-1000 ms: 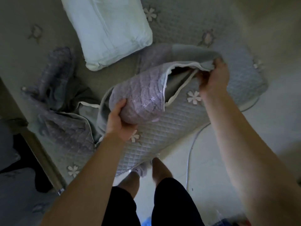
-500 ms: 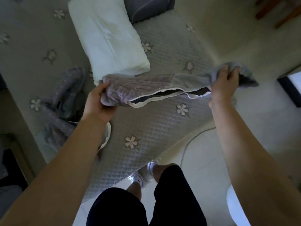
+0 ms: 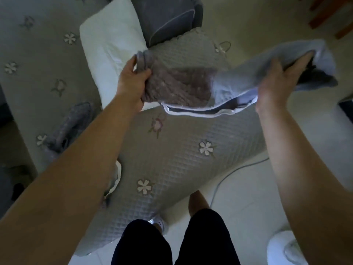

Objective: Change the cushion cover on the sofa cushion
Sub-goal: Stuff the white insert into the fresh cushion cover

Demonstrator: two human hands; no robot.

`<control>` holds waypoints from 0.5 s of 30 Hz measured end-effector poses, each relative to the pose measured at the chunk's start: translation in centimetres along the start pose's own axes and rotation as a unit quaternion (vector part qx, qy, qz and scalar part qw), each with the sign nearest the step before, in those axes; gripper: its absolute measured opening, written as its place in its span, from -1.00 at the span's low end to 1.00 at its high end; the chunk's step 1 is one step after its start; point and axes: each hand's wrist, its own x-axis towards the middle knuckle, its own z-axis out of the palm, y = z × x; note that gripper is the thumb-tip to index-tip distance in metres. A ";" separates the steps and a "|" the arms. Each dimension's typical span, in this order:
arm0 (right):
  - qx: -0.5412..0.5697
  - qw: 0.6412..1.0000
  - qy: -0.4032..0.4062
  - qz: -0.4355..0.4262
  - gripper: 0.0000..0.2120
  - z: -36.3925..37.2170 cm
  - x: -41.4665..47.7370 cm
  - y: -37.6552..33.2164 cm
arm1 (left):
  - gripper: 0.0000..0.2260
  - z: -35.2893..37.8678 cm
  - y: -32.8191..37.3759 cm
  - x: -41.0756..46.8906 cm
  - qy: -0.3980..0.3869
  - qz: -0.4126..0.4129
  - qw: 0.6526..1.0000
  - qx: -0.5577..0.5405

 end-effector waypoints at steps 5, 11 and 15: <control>0.006 0.996 0.067 -0.060 -0.29 -0.7 -0.1 5.4 | -0.61 2.5 -0.8 5.7 0.055 0.006 0.996 0.074; 0.047 0.922 -0.013 0.385 -0.38 -0.1 -4.9 20.5 | -0.91 -1.3 -14.4 7.7 0.082 -0.227 0.969 0.047; -0.270 0.857 -0.115 0.424 -0.26 0.7 -9.1 26.9 | -0.87 -4.8 -20.7 8.2 0.102 -0.319 0.939 -0.073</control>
